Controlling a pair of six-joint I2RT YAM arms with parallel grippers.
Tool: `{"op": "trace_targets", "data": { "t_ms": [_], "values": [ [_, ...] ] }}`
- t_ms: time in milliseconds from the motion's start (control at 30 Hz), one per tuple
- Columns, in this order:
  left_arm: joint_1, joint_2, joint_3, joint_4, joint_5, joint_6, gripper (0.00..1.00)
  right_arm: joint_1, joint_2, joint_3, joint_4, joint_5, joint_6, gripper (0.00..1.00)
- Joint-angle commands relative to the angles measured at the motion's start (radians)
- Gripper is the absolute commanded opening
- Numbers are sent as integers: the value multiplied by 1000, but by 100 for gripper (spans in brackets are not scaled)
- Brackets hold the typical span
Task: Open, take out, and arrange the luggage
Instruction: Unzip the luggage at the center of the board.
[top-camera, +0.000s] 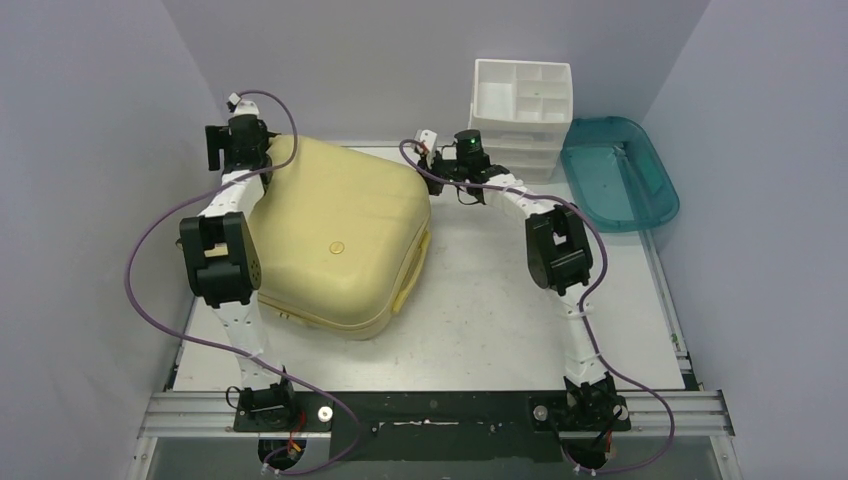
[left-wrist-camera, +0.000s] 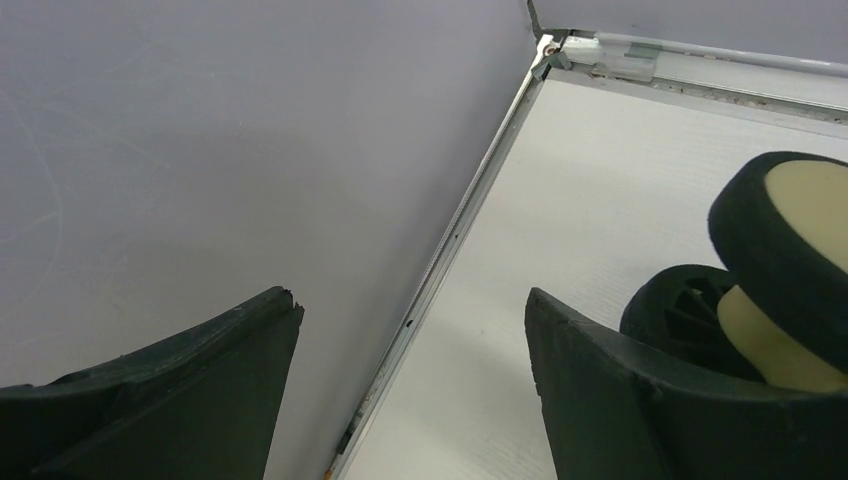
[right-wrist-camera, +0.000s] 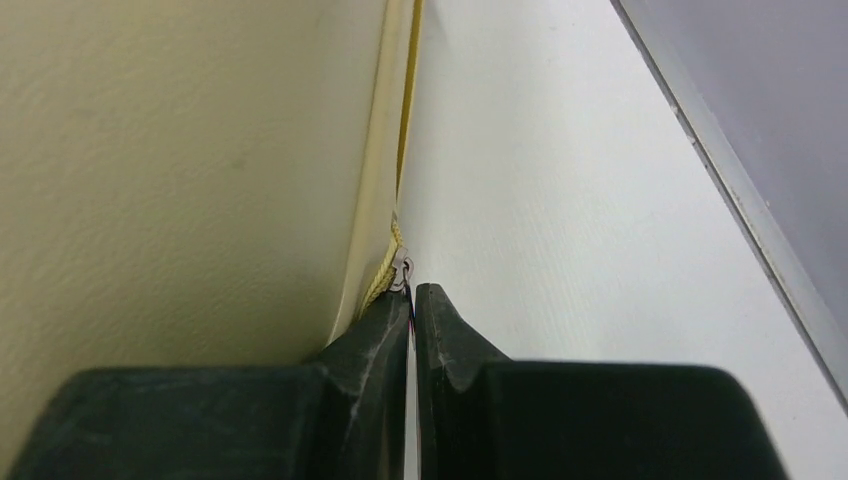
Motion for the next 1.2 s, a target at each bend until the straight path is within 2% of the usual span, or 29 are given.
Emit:
{"op": "trace_targets", "data": {
  "t_ms": [0, 133, 233, 300, 400, 500, 633, 700, 800, 867, 1033, 1167],
  "values": [
    [-95, -21, -98, -228, 216, -43, 82, 112, 24, 62, 176, 205, 169, 2],
    [-92, -68, -102, -253, 210, -47, 82, 103, -23, 106, 4, 312, 152, 39],
    [-83, -131, -84, -283, 203, -52, 88, 87, -123, 79, -107, 344, 83, 67],
    [-73, -173, -49, -316, 210, -55, 91, 73, -222, 21, -147, 367, 28, 82],
    [-69, -244, 11, -367, 210, -50, 95, 54, -367, -36, -234, 438, -65, 99],
    [-68, -308, 85, -427, 211, -40, 97, 33, -498, -105, -283, 542, -127, 100],
    [-67, -382, 179, -523, 170, -35, 97, -5, -668, -255, -313, 665, -115, 100],
    [-64, -443, 179, -545, 146, -20, 97, -16, -745, -319, -376, 666, -147, 100],
    [-58, -579, 111, -545, 138, 41, 97, -19, -912, -497, -456, 505, -249, 100],
    [-57, -706, -9, -534, 176, 93, 97, -2, -1013, -637, -484, 376, -323, 100],
    [-57, -1088, -336, -600, 495, 231, 97, 56, -1183, -872, -612, 64, -625, 100],
    [-57, -1397, -565, -698, 687, 340, 97, 66, -1222, -975, -649, -127, -804, 100]
  ]
}}
